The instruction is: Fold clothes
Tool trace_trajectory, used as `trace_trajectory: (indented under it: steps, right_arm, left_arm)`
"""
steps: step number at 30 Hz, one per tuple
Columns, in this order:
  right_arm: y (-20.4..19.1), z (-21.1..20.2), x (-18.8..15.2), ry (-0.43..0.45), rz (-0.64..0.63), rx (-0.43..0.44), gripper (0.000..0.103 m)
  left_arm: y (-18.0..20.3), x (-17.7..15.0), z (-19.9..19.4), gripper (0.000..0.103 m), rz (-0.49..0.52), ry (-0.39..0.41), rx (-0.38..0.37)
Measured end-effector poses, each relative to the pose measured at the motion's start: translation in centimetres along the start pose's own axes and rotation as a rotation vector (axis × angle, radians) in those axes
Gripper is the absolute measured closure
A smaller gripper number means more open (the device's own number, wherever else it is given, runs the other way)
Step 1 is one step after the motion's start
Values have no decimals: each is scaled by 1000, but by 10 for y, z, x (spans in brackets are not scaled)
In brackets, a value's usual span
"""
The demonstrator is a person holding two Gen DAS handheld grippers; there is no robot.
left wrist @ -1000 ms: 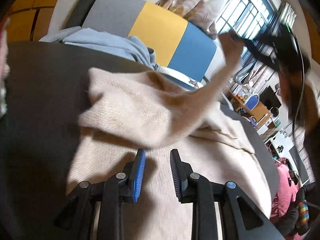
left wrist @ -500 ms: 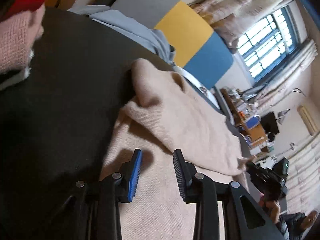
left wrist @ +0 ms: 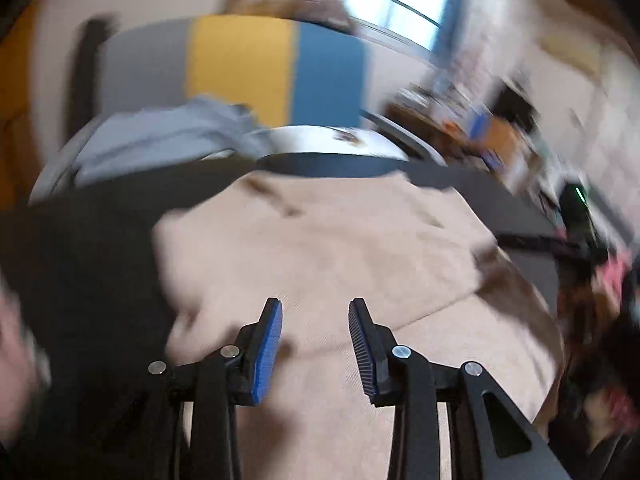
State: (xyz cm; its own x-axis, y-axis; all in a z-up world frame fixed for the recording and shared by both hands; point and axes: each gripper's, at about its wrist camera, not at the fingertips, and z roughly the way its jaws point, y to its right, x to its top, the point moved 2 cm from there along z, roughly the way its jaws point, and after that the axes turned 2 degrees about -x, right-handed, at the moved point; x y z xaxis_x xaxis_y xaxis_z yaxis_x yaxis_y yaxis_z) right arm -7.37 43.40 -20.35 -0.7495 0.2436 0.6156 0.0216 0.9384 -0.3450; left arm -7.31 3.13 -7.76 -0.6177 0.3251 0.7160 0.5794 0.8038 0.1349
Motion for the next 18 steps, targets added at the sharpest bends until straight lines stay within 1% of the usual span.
trace_trajectory:
  steps: [2, 3, 4, 6, 8, 11, 12, 14, 16, 18]
  right_arm:
    - [1, 9, 3, -23, -21, -27, 36]
    - [3, 13, 4, -35, -14, -33, 36]
    - [6, 18, 6, -46, -2, -37, 36]
    - [14, 23, 7, -61, 30, -13, 35]
    - [19, 25, 6, -64, 45, 10, 35]
    - [20, 24, 4, -68, 27, 34, 36]
    - [20, 23, 3, -69, 20, 42, 39]
    - [20, 22, 3, -64, 7, 36, 49]
    - [20, 21, 3, -57, -6, 27, 69]
    - [19, 20, 3, -51, -19, 17, 81]
  left_arm:
    - [22, 25, 19, 63, 146, -44, -74]
    - [33, 37, 30, 58, 218, -71, -108]
    - [41, 48, 40, 57, 272, -91, -136]
    - [56, 61, 63, 54, 374, -154, -189]
    - [67, 71, 89, 54, 481, -233, -238]
    - [72, 77, 122, 53, 546, -345, -297]
    - [74, 79, 134, 53, 564, -381, -313]
    - [73, 78, 153, 52, 579, -418, -310]
    - [74, 76, 162, 52, 573, -459, -355]
    - [73, 75, 164, 52, 561, -471, -384]
